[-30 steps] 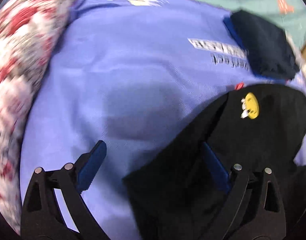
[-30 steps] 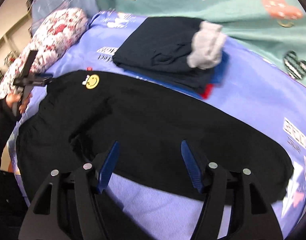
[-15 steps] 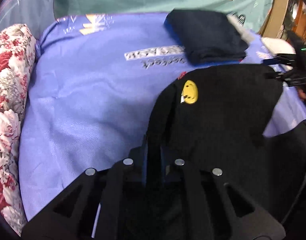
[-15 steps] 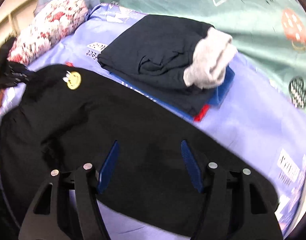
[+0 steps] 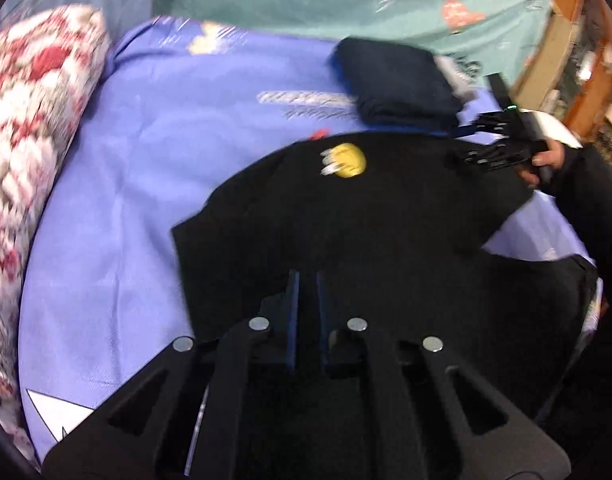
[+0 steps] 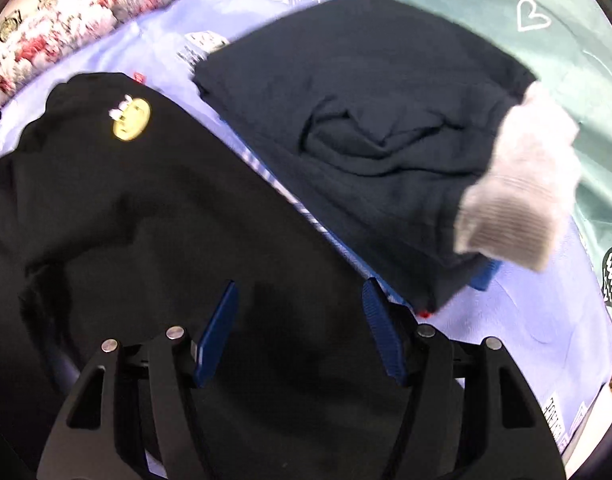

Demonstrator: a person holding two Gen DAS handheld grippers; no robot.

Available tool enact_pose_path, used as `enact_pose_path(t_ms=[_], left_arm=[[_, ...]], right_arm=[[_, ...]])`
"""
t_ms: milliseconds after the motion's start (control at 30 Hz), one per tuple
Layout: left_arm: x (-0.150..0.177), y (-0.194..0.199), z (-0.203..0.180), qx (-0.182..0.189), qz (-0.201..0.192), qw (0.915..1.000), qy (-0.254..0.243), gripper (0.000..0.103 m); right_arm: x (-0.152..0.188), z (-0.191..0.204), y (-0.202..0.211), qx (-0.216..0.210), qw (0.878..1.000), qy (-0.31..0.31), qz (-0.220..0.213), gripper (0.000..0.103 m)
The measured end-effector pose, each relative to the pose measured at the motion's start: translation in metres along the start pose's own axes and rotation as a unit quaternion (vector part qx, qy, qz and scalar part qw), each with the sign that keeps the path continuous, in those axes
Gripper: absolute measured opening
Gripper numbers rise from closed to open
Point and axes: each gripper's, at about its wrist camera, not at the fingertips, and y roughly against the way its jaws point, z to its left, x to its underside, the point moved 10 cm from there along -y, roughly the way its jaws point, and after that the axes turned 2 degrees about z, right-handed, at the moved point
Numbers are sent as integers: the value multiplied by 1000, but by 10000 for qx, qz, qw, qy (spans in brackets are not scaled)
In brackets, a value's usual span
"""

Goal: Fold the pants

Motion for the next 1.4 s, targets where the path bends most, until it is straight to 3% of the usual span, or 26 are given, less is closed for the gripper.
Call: enact_pose_path(t_ms=[100,167,300,367,400,433,500,567,867,1100,1133,1167,1200,1300,1400], left_arm=[[-20,-7,36,-333,-93,9988,359,20],[-34,-18,54,-482,-78,9977,464,51],[-54,-58,48,-300,221,9993,86,63],[-61,-79,36,-349,355,9983,-297,75],[-62,-90,33,-407,473,9970,-464,75],[-62,-101,30,-490,608,9951,-607,75],[-59,-117,31,-501,840,9934,-594,56],[-61,-108,25,-225,773,9953,-530,12],[-35,5,-50,459,-171,9936,-1020,11],[-17,23,-55,551,-273,9943,-866,11],[-17,23,-52,539,-283,9949,-802,11],[-19,21,-49,481,-300,9957,-737,11],[-20,22,-47,439,-306,9961,-705,11],[-26,24,-42,292,-354,9970,-629,11],[-22,42,-46,316,-468,9953,-782,11]], right_arm=[[-3,-7,-3,-126,9997,-213,-35,65],[-1,-9,-1,-207,9994,-272,-90,65],[9,-14,2,-254,9989,-380,-68,65],[17,-17,5,-268,9985,-462,-70,65],[19,-20,6,-260,9984,-506,-66,65],[20,-23,7,-243,9982,-545,-60,65],[29,-29,11,-227,9976,-653,-69,65],[31,-34,17,-215,9974,-679,-119,65],[22,-29,33,-280,9984,-370,-308,64],[1,-2,30,-124,9993,139,-339,64],[1,1,27,-144,9993,214,-274,54],[3,4,24,-185,9994,251,-177,37],[6,10,19,-362,9989,299,38,3],[9,16,38,-200,9993,302,-52,2],[17,23,100,-235,9979,-120,-584,3]])
